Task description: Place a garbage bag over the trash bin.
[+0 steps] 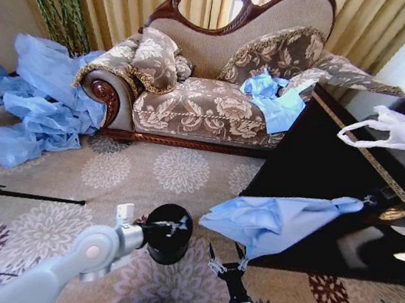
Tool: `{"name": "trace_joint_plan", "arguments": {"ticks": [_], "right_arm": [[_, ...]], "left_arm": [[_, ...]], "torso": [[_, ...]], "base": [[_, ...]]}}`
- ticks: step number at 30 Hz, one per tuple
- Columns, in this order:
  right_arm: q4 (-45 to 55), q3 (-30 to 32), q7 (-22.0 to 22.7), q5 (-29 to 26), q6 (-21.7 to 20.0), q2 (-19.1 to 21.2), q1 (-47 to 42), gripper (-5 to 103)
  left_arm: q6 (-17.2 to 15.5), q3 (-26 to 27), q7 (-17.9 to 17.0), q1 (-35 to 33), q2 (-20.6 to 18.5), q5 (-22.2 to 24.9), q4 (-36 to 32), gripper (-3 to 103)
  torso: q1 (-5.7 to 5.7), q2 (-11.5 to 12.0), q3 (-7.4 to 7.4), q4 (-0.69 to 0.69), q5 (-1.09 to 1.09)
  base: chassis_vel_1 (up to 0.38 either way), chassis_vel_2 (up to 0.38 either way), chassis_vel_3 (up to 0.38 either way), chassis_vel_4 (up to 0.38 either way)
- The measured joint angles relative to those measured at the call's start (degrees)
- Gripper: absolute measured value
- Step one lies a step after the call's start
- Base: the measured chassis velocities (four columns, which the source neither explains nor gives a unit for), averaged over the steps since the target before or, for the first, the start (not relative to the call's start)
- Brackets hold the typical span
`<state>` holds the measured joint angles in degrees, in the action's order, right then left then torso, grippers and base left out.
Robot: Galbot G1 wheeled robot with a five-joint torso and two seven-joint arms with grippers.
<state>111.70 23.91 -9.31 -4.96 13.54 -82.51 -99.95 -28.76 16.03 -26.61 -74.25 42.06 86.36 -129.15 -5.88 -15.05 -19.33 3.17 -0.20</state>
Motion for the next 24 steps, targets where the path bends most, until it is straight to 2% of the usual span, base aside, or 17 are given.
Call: {"name": "trace_joint_plan", "arguments": {"ticks": [1,4,6,9,10,12,15,16,18,19,20,21,22,23,24], "right_arm": [[0.0,0.0,0.0,0.0,0.0,0.0,0.0,100],[-0.44,0.35,-0.54,-0.63,0.3,0.49,-0.25,100],[-0.55,0.41,-0.61,-0.76,0.36,0.61,-0.25,100],[-0.83,0.24,-0.74,-0.92,0.44,0.89,0.05,100],[-0.83,0.24,-0.74,-0.92,0.44,0.89,0.05,100],[-0.82,-0.18,-0.74,-0.91,0.44,0.97,0.25,100],[-0.77,-0.59,-0.74,-0.83,0.36,1.12,0.35,100],[-0.77,-0.59,-0.74,-0.83,0.36,1.12,0.35,100],[-0.88,-0.58,-0.74,-0.65,0.37,1.2,0.2,100],[-0.88,-0.58,-0.74,-0.65,0.37,1.2,0.2,100],[-1.02,-0.57,-0.73,-0.53,0.37,1.19,0.11,100],[-1.23,-0.56,-0.72,-0.38,0.39,1.18,0.09,100],[-1.42,-0.55,-0.7,-0.29,0.39,1.19,0.13,100],[-1.42,-0.55,-0.7,-0.29,0.39,1.19,0.13,100],[-1.66,-0.65,-0.69,-0.2,0.39,1.26,0.22,100]], "left_arm": [[0.0,0.0,0.0,0.0,0.0,0.0,0.0,0],[-0.93,4.34,0.2,-2.46,-0.39,0.27,-0.55,0],[-0.58,4.88,0.89,-2.81,-0.35,0.74,-0.87,0],[2.39,4.0,7.07,-2.5,0.98,2.79,-1.29,0],[2.39,4.0,7.07,-2.5,0.98,2.79,-1.29,0],[2.76,2.48,9.75,-1.64,2.28,3.55,-1.37,-3],[2.33,0.94,12.18,-0.57,3.72,4.16,-1.5,12],[2.33,0.94,12.18,-0.57,3.72,4.16,-1.5,12],[1.22,-0.71,15.3,1.49,5.09,6.74,-0.14,23],[1.22,-0.71,15.3,1.49,5.09,6.74,-0.14,23],[0.53,-1.88,17.13,2.78,5.91,7.86,1.32,23],[-0.46,-4.34,19.5,4.87,7.35,8.43,4.06,28],[-0.73,-6.41,20.13,6.45,8.38,8.06,6.08,33],[-0.73,-6.41,20.13,6.45,8.38,8.06,6.08,33],[-0.57,-10.35,19.59,9.54,10.21,6.83,9.45,39]], "torso": [[0.0,0.0,0.0,0.0,0.0],[0.0,0.0,0.0,-0.02,0.0],[0.0,0.0,0.0,-0.02,0.0],[0.0,0.0,0.0,0.0,0.01],[0.0,0.0,0.0,0.0,0.01],[0.0,0.0,0.0,0.0,0.0],[0.0,0.01,0.0,-0.01,0.02],[0.0,0.01,0.0,-0.01,0.02],[0.0,0.01,0.0,-0.02,0.02],[0.0,0.01,0.0,-0.02,0.02],[0.0,0.01,0.0,-0.01,0.02],[0.0,0.01,0.0,-0.01,0.02],[0.0,0.01,0.0,-0.02,0.01],[0.0,0.01,0.0,-0.02,0.01],[0.0,0.01,0.0,-0.03,0.0]], "base": [[0.0,0.0,0.0,0.0],[0.0,0.0,0.0,0.0],[0.0,0.0,0.0,0.0],[0.0,0.0,0.0,0.0],[0.0,0.0,0.0,0.0],[0.0,0.0,0.0,0.0],[0.0,0.0,0.0,0.0],[0.0,0.0,0.0,0.0],[0.0,0.0,0.0,0.0],[0.0,0.0,0.0,0.0],[0.0,0.0,0.0,0.0],[0.0,0.0,0.0,0.0],[0.0,0.0,0.0,0.0],[0.0,0.0,0.0,0.0],[0.0,0.0,0.0,0.0]]}}
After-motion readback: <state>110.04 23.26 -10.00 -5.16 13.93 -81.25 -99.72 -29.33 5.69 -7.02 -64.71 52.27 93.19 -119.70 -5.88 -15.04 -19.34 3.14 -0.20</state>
